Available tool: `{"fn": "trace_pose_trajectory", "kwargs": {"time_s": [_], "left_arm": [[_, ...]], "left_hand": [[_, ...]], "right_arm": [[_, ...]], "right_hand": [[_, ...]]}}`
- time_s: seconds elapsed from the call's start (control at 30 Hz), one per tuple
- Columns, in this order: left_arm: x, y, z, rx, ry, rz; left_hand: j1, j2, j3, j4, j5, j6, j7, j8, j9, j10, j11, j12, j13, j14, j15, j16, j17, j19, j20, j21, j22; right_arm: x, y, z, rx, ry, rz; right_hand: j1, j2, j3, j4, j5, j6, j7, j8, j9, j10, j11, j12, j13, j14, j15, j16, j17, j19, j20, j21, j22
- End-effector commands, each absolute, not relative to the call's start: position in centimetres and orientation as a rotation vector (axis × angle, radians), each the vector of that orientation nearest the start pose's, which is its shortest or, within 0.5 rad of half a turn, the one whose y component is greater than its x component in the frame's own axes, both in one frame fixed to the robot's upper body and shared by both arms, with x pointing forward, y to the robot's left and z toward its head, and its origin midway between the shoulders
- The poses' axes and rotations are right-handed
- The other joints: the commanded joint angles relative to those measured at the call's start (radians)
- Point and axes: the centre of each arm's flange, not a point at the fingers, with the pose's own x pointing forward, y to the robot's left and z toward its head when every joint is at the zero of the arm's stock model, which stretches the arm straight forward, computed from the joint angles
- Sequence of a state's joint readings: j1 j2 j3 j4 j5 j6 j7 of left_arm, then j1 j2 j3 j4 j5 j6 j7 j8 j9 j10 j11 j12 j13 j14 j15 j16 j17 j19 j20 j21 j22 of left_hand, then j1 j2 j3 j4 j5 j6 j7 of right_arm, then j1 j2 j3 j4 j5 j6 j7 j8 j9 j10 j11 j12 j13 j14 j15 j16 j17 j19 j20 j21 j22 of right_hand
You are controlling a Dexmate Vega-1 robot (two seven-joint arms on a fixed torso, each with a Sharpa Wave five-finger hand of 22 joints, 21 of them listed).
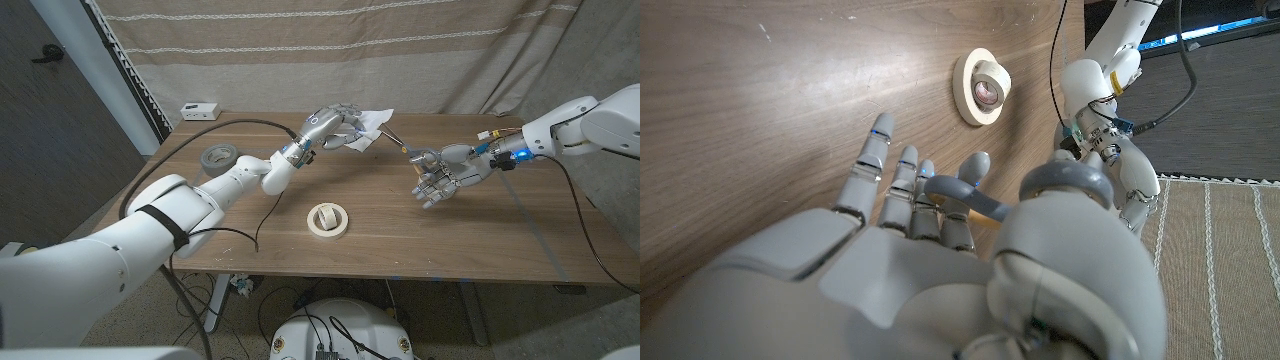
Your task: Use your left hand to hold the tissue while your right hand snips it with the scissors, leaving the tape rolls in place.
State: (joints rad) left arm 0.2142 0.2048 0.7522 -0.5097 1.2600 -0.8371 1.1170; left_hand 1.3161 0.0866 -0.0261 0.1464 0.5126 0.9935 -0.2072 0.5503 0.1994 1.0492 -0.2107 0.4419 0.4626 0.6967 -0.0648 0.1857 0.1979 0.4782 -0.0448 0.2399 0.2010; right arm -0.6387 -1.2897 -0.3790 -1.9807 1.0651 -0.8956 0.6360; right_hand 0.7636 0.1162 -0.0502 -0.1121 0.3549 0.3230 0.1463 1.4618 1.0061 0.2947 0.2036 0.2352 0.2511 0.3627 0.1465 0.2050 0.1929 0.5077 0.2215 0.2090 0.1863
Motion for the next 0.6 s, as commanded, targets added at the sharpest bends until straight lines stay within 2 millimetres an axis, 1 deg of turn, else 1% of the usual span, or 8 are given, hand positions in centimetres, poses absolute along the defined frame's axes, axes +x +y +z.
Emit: {"fn": "trace_pose_trajectory", "kwargs": {"time_s": [0.03,0.1,0.2,0.3,0.4,0.57,0.6], "left_arm": [[64.49,9.59,5.36,1.263,-1.623,-0.135],[64.5,9.51,5.38,1.269,-1.625,-0.138],[64.46,9.34,5.44,1.273,-1.63,-0.144],[64.46,9.26,5.49,1.28,-1.632,-0.146],[64.48,9.26,5.53,1.278,-1.631,-0.144],[64.46,9.28,5.61,1.275,-1.631,-0.141],[64.45,9.25,5.62,1.272,-1.631,-0.142]], "left_hand": [[0.093,0.089,-0.248,0.013,0.033,0.052,-0.004,-0.029,0.047,0.018,0.0,-0.016,0.004,0.017,-0.169,0.004,0.006,0.004,-0.136,0.006,0.006],[0.097,0.089,-0.254,0.014,0.034,0.052,-0.004,-0.028,0.049,0.022,0.0,-0.016,0.004,0.018,-0.169,0.004,0.007,0.004,-0.136,0.007,0.006],[0.103,0.091,-0.264,0.017,0.035,0.051,-0.004,-0.027,0.053,0.024,0.0,-0.017,0.003,0.02,-0.169,0.004,0.007,0.004,-0.136,0.01,0.006],[0.106,0.092,-0.269,0.018,0.036,0.05,-0.004,-0.027,0.055,0.026,0.0,-0.019,0.001,0.021,-0.169,0.004,0.007,0.003,-0.136,0.011,0.007],[0.107,0.093,-0.27,0.018,0.037,0.05,-0.004,-0.027,0.055,0.027,0.0,-0.019,0.001,0.022,-0.169,0.004,0.007,0.003,-0.136,0.011,0.007],[0.109,0.093,-0.273,0.018,0.037,0.051,-0.004,-0.027,0.056,0.027,0.0,-0.021,0.0,0.022,-0.169,0.004,0.007,0.002,-0.136,0.013,0.006],[0.109,0.093,-0.273,0.019,0.038,0.051,-0.004,-0.026,0.057,0.028,0.0,-0.02,0.001,0.022,-0.169,0.004,0.007,0.002,-0.136,0.013,0.007]], "right_arm": [[49.01,-30.84,5.79,-0.457,0.352,0.835],[49.14,-30.8,5.75,-0.458,0.36,0.837],[49.28,-30.82,5.81,-0.463,0.366,0.837],[49.37,-30.96,5.84,-0.468,0.37,0.832],[49.5,-31.21,5.78,-0.464,0.376,0.824],[49.66,-31.33,5.6,-0.453,0.38,0.826],[49.71,-31.41,5.6,-0.453,0.38,0.823]], "right_hand": [[0.007,0.002,-0.002,-0.004,-0.001,-0.002,0.055,0.007,0.004,0.001,0.009,0.0,0.001,0.011,0.0,0.002,0.005,0.008,-0.002,0.0,0.001],[0.008,0.003,-0.002,-0.004,-0.001,0.001,0.054,0.003,-0.003,0.001,0.009,0.0,0.001,0.011,0.001,0.001,0.005,0.009,-0.002,0.0,0.001],[0.009,0.003,-0.002,-0.004,-0.001,-0.001,0.055,0.006,0.004,0.002,0.011,0.0,0.001,0.011,0.001,0.001,0.005,0.01,-0.002,0.0,0.001],[0.009,0.003,-0.002,-0.004,-0.001,-0.001,0.056,0.004,0.0,0.002,0.011,0.0,0.001,0.012,0.002,0.001,0.005,0.012,-0.002,0.0,0.001],[0.009,0.003,-0.002,-0.004,-0.001,-0.002,0.056,0.006,0.006,0.002,0.012,0.0,0.001,0.012,0.003,0.001,0.005,0.013,-0.002,0.0,0.001],[0.009,0.003,-0.003,-0.003,-0.002,0.0,0.055,0.001,-0.002,0.002,0.01,-0.001,0.001,0.012,-0.001,0.001,0.006,0.014,-0.002,-0.001,0.0],[0.009,0.003,-0.003,-0.003,-0.002,-0.001,0.055,0.003,0.003,0.001,0.01,-0.001,0.001,0.013,0.002,0.001,0.006,0.015,-0.002,-0.001,0.0]]}}
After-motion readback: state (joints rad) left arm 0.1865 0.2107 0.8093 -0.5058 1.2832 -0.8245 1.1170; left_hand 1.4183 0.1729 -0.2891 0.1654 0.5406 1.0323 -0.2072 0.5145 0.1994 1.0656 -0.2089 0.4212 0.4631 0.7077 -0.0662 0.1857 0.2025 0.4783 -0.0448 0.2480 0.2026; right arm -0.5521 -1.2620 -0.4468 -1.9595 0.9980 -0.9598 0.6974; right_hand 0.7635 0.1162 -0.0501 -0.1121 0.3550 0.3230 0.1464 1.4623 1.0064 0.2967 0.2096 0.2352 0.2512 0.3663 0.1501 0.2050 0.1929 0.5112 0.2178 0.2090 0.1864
